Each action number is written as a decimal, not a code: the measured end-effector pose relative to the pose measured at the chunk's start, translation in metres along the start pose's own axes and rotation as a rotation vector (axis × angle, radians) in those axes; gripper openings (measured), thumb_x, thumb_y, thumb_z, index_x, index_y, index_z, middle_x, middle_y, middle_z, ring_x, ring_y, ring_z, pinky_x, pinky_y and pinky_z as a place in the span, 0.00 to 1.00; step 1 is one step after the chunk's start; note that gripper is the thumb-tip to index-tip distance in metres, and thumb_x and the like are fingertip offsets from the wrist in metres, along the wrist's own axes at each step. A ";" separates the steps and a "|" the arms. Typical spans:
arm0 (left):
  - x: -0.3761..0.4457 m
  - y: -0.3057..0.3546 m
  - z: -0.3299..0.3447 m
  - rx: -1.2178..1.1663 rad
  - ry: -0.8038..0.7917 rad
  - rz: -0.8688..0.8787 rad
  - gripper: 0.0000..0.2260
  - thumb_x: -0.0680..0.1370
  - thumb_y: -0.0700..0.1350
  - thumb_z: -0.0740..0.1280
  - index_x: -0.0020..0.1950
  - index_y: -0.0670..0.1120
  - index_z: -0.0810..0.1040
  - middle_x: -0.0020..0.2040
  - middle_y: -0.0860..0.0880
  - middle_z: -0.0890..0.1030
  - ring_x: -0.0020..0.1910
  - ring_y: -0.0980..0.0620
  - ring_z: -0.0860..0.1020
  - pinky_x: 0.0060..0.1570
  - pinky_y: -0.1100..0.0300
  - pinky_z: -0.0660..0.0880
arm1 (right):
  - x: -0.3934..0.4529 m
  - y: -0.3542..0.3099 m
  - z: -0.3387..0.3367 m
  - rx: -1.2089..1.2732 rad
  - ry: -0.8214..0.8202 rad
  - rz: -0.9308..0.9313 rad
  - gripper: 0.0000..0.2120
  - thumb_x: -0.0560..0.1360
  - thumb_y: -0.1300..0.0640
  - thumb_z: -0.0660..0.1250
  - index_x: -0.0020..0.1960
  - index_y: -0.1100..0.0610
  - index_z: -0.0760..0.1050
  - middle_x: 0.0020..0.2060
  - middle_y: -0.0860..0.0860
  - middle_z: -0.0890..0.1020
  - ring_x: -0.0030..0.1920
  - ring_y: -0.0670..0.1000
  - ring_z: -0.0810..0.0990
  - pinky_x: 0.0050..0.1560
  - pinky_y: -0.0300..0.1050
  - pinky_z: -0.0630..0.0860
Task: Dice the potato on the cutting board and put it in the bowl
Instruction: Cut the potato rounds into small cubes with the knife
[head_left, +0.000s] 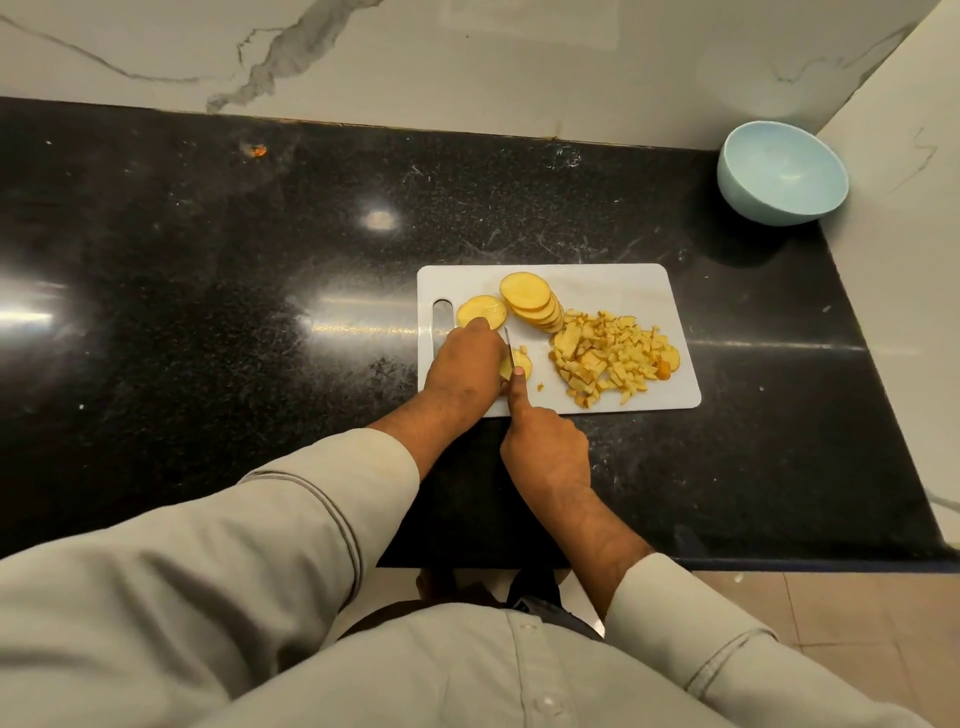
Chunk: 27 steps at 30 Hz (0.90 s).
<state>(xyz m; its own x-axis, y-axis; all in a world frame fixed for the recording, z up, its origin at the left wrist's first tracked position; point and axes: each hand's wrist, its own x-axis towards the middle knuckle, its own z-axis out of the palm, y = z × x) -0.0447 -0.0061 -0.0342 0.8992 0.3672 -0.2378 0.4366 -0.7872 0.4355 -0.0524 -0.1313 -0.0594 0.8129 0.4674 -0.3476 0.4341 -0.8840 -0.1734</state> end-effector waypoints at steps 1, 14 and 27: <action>-0.002 0.001 0.000 0.041 0.002 0.021 0.15 0.73 0.44 0.73 0.58 0.42 0.81 0.55 0.43 0.74 0.55 0.43 0.74 0.48 0.55 0.72 | -0.003 0.003 0.001 -0.008 -0.002 -0.009 0.36 0.77 0.58 0.55 0.78 0.48 0.39 0.43 0.55 0.78 0.41 0.56 0.77 0.36 0.48 0.65; -0.004 -0.004 0.002 -0.045 -0.007 0.002 0.19 0.71 0.43 0.75 0.60 0.41 0.80 0.58 0.43 0.73 0.58 0.42 0.73 0.53 0.54 0.72 | -0.079 0.033 0.014 -0.002 0.006 -0.013 0.31 0.81 0.54 0.52 0.78 0.46 0.38 0.43 0.49 0.80 0.39 0.51 0.79 0.35 0.46 0.71; 0.000 -0.007 -0.005 -0.059 -0.060 -0.033 0.21 0.70 0.43 0.76 0.61 0.41 0.80 0.58 0.42 0.79 0.56 0.43 0.77 0.53 0.56 0.74 | -0.021 -0.004 -0.002 0.002 0.083 0.010 0.32 0.78 0.57 0.55 0.78 0.47 0.45 0.40 0.54 0.77 0.40 0.58 0.79 0.33 0.47 0.64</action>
<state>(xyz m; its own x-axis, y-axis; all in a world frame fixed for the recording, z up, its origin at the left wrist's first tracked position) -0.0475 0.0021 -0.0328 0.8819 0.3604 -0.3040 0.4683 -0.7440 0.4766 -0.0707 -0.1377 -0.0494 0.8464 0.4578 -0.2720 0.4251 -0.8885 -0.1726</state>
